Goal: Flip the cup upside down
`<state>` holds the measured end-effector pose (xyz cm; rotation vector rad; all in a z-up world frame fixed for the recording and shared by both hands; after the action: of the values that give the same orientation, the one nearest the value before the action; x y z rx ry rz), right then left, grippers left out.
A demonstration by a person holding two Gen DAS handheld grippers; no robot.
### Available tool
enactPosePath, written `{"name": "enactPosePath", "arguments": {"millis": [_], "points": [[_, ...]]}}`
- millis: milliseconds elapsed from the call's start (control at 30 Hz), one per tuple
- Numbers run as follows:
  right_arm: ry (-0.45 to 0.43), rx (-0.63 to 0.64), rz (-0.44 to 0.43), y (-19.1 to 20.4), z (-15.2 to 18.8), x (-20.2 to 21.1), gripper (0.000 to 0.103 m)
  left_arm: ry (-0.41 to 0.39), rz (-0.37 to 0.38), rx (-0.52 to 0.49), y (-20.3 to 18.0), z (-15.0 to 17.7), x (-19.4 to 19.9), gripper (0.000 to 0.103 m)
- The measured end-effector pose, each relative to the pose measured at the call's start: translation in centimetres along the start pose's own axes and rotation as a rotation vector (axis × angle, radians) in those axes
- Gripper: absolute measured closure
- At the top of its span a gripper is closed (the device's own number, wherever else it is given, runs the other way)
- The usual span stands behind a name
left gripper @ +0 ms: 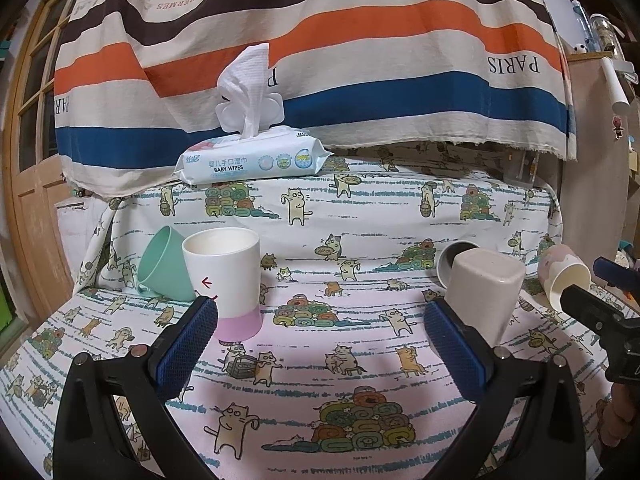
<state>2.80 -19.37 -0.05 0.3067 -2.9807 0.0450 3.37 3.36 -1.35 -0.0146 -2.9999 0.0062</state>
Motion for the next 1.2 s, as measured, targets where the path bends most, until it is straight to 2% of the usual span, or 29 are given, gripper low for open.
{"name": "enactPosePath", "arguments": {"millis": [1200], "points": [[0.000,0.000,0.001,0.00,-0.02,-0.01,0.000,0.029,0.013,-0.020,-0.69,0.17,-0.45,0.000]]}}
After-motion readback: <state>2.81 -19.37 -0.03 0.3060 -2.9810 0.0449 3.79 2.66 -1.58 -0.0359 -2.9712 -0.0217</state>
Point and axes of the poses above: each gripper's, at about its wrist camera, not at the fingertips, and x roughly against the way its jaws point, y to its left, z to its underside, the point moved 2 cm from there along -x, roughly the way its jaws point, and after that the axes turned 9 degrees about -y, right-handed, at the moved point
